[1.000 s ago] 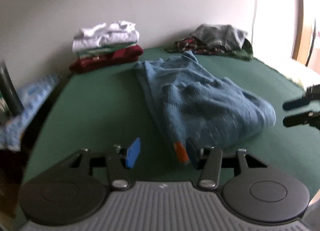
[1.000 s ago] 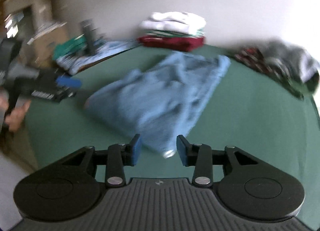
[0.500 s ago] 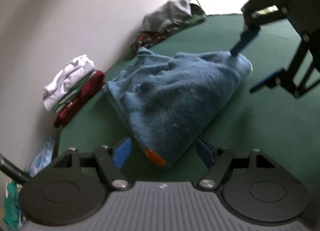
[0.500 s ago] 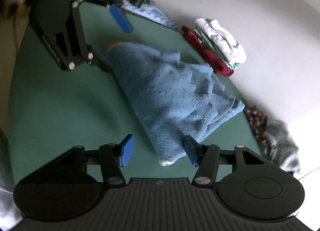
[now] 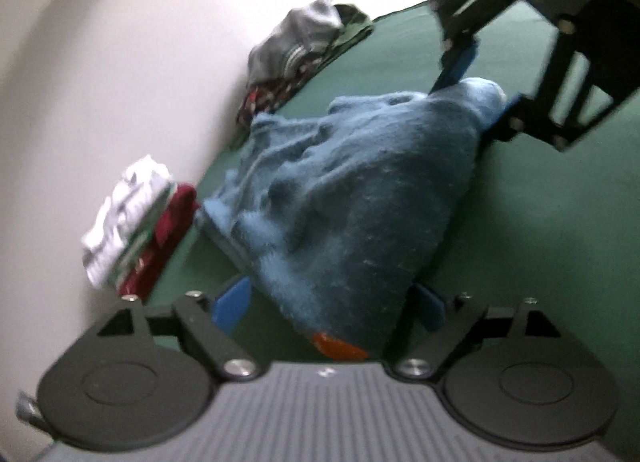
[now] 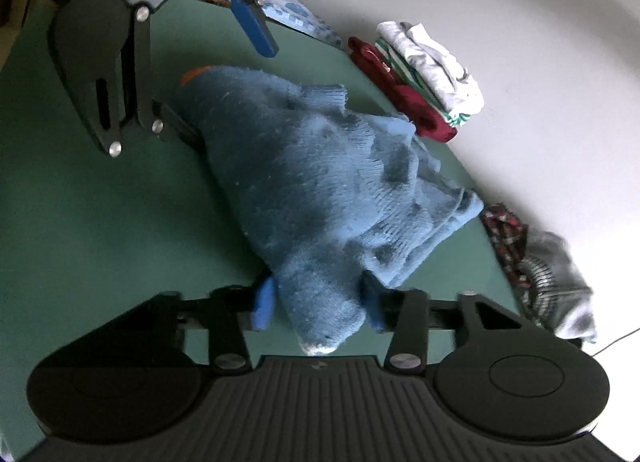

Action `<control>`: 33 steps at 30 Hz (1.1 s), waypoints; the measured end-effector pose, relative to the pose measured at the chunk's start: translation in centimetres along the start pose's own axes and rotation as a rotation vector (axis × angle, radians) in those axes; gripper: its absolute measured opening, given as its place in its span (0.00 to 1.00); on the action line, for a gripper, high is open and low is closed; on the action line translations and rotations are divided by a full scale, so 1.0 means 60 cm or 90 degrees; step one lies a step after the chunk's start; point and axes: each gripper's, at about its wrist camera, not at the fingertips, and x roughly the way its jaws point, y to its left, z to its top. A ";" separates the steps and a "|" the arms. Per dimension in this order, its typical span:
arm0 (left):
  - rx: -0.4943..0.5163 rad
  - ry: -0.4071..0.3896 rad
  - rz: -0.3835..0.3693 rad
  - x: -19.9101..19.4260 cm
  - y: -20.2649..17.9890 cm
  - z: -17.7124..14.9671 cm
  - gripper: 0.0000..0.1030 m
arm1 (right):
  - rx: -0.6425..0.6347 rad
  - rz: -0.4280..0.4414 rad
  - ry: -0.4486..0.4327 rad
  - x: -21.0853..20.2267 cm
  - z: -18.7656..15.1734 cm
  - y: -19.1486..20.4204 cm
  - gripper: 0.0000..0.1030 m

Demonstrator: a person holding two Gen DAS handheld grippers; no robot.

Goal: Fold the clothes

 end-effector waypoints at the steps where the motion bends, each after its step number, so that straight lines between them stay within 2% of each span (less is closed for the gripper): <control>1: 0.018 -0.008 -0.009 -0.001 -0.005 0.000 0.57 | 0.007 0.003 0.000 0.002 0.000 -0.001 0.36; 2: 0.037 -0.012 -0.016 -0.002 -0.011 0.001 0.44 | 0.013 0.007 0.001 0.004 0.001 -0.002 0.35; 3: 0.059 -0.016 -0.017 -0.002 -0.017 0.002 0.39 | 0.020 0.010 0.001 0.005 0.001 -0.003 0.35; 5: 0.081 -0.019 -0.024 -0.002 -0.018 0.002 0.37 | 0.033 0.018 0.004 0.008 0.002 -0.007 0.34; 8: 0.047 -0.012 -0.065 0.002 0.008 0.005 0.36 | 0.055 0.036 0.017 0.009 0.008 -0.017 0.32; 13: 0.026 -0.006 -0.110 -0.006 0.028 0.013 0.24 | 0.092 0.071 0.033 -0.003 0.020 -0.036 0.26; 17: -0.016 -0.012 -0.144 -0.037 0.034 0.012 0.23 | 0.106 0.105 0.036 -0.031 0.026 -0.048 0.25; 21: -0.030 -0.008 -0.187 -0.099 0.014 0.003 0.23 | 0.104 0.174 0.056 -0.077 0.025 -0.047 0.25; 24: -0.057 0.000 -0.240 -0.146 0.005 0.004 0.23 | 0.119 0.256 0.078 -0.109 0.027 -0.055 0.25; 27: -0.093 0.010 -0.299 -0.173 0.023 0.014 0.23 | 0.137 0.342 0.101 -0.141 0.030 -0.065 0.25; 30: -0.120 0.017 -0.346 -0.174 0.055 0.023 0.24 | 0.170 0.417 0.119 -0.148 0.040 -0.098 0.25; 33: -0.142 0.029 -0.377 -0.144 0.090 0.031 0.27 | 0.234 0.455 0.126 -0.125 0.047 -0.144 0.25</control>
